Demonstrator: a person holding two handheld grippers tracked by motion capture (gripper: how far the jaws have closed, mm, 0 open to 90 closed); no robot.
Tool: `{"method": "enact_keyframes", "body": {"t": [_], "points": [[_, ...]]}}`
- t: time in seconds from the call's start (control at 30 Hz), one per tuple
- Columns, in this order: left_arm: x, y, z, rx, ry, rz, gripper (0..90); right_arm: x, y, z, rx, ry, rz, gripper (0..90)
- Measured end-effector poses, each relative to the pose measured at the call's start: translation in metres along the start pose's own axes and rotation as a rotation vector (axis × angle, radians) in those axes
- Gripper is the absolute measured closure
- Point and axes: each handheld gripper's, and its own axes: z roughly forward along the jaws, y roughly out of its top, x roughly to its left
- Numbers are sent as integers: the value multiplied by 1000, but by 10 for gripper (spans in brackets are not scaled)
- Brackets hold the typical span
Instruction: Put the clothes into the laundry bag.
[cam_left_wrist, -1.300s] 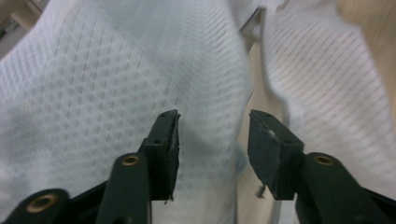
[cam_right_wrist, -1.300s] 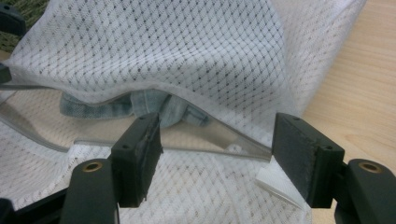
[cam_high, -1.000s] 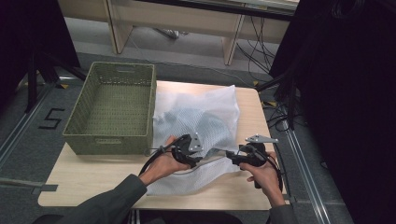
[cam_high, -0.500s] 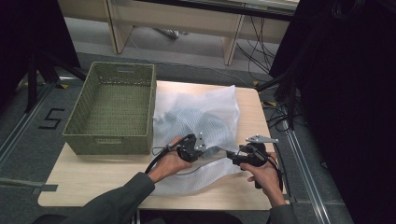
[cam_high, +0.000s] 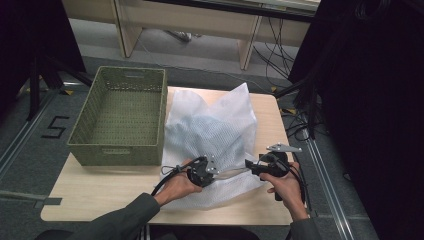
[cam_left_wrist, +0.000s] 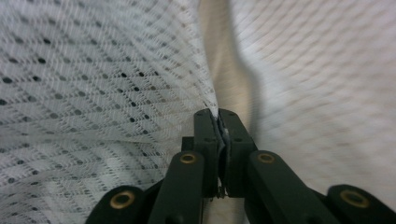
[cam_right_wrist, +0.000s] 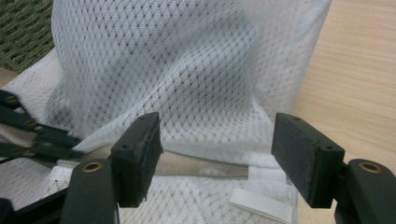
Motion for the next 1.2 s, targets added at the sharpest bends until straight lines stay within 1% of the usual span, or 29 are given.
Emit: {"method": "enact_keyframes", "body": {"t": [0.07,0.13,0.17,0.23,0.27,0.3,0.33,0.37,0.4,0.43,0.47,0.6,0.63,0.67,0.7,0.73,0.77,0.8,0.83,0.87,0.93,0.97,1.0,1.03,1.07,1.1,1.13,1.17,1.2], "points": [[2,0,-2,-19,-10,-36,815,1,-1,2,-9,-2,-10,340],[2,2,-9,-41,-5,-33,759,0,-1,2,-5,-1,-8,339],[1,3,-12,-63,-11,-56,733,1,-1,1,-3,-1,2,339],[3,5,-21,-79,-5,-48,678,0,-1,2,-4,1,-8,339],[2,6,-24,-104,-4,-79,651,0,-1,2,-8,13,-11,339],[3,7,-27,-117,-3,-79,636,1,-1,1,-4,-6,-11,339],[6,8,-32,-100,-9,-56,615,4,-1,1,-8,1,24,338],[4,8,-32,-145,-6,-116,592,2,0,0,5,-6,-2,338],[5,8,-36,-143,-13,-116,566,2,0,0,4,-13,-14,338],[5,8,-39,-146,-18,-125,545,5,-1,1,-1,-5,16,338],[5,8,-41,-156,-20,-133,528,5,-1,2,0,5,24,337],[6,5,-52,-169,-16,-160,451,6,-1,2,-3,20,21,336],[6,4,-55,-183,-17,-172,438,4,0,2,-11,1,-18,336],[6,2,-59,-190,-20,-184,428,4,0,2,-17,8,-19,336],[6,1,-62,-195,-22,-192,422,9,0,1,-18,16,18,335],[6,-1,-66,-202,-21,-185,417,10,0,1,-16,13,12,335],[6,-3,-69,-207,-20,-195,413,8,1,0,-11,13,-26,334],[5,-5,-72,-208,-18,-200,413,9,1,0,-10,11,-32,334],[6,-7,-75,-210,-16,-192,413,13,1,0,-8,17,-1,334],[6,-11,-78,-211,-12,-199,408,13,2,0,0,24,-10,334],[6,-15,-83,-205,-9,-206,397,13,2,1,-19,22,-42,334],[6,-18,-86,-210,-9,-204,392,17,2,0,-10,21,-15,334],[6,-21,-89,-210,-8,-218,389,17,3,0,-9,31,-23,333],[7,-23,-91,-210,-6,-216,383,16,3,1,-27,28,-59,333],[7,-25,-92,-214,-6,-221,382,17,3,1,-29,39,-52,333],[7,-26,-94,-212,-2,-223,380,18,4,0,-16,27,-57,332],[7,-29,-96,-211,-1,-232,376,21,3,0,-18,37,-31,332],[9,-30,-97,-213,-2,-224,369,22,3,1,-30,38,-43,331],[8,-32,-98,-207,0,-237,365,20,4,1,-23,40,-68,330]]}}
